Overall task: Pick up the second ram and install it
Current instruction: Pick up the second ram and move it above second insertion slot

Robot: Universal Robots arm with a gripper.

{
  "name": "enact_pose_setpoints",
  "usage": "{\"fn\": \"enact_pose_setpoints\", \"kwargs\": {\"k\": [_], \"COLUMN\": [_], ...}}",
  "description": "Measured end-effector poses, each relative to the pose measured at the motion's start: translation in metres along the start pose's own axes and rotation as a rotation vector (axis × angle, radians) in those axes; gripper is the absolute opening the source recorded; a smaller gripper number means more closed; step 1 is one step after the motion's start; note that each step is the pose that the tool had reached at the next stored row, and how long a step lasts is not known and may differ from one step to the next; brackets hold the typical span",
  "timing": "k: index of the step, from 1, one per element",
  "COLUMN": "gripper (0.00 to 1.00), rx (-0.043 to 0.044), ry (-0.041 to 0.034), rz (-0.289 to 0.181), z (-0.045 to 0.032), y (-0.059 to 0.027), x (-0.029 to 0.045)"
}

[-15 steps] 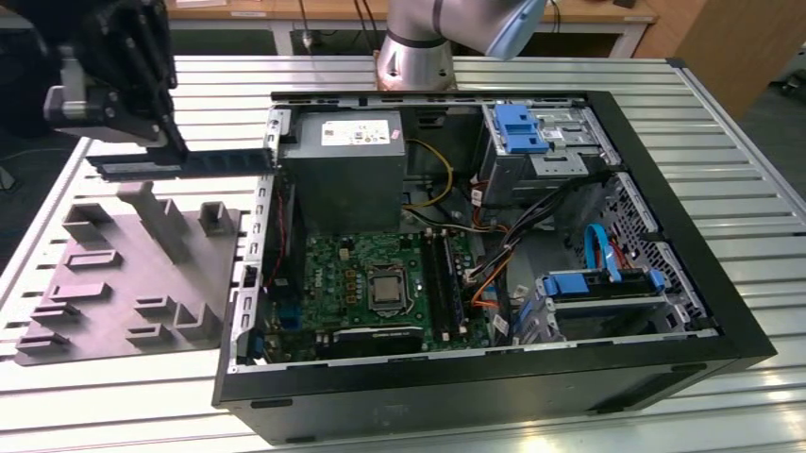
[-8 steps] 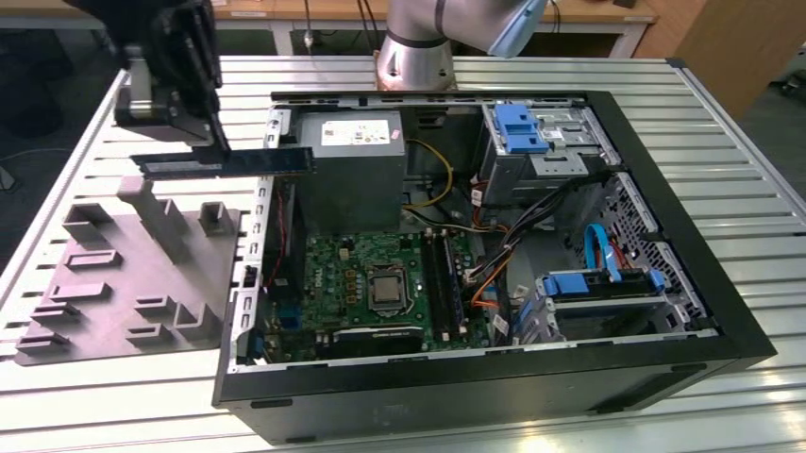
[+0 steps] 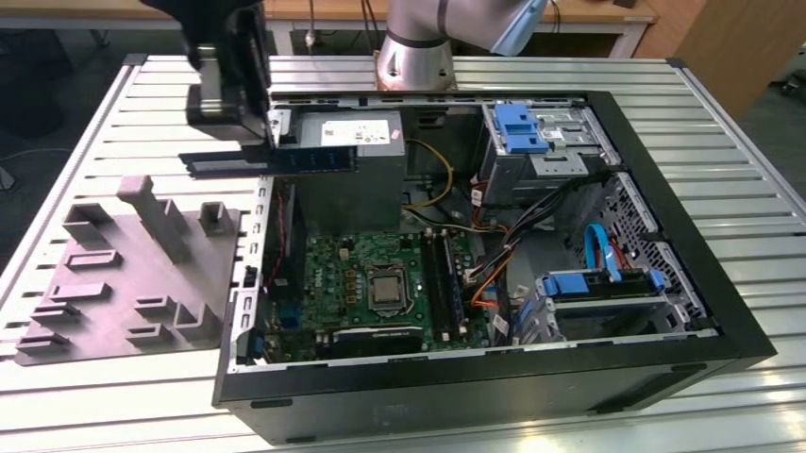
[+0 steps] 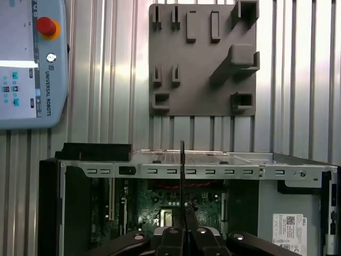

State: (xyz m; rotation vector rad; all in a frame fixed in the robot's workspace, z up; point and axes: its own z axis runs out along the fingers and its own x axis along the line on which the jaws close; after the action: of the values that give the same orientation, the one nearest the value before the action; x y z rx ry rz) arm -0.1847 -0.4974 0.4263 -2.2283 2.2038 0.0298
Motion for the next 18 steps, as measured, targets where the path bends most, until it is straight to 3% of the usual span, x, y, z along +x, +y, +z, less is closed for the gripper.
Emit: {"fn": "enact_pose_setpoints", "kwargs": {"k": [9, 18], "gripper": [0.12, 0.12], "rx": [-0.0020, -0.0022], "ry": [0.0000, -0.0002], "rz": [0.000, 0.009], "z": [0.0007, 0.0052], "y": [-0.0362, -0.0473], "x": [0.0005, 0.0009]}}
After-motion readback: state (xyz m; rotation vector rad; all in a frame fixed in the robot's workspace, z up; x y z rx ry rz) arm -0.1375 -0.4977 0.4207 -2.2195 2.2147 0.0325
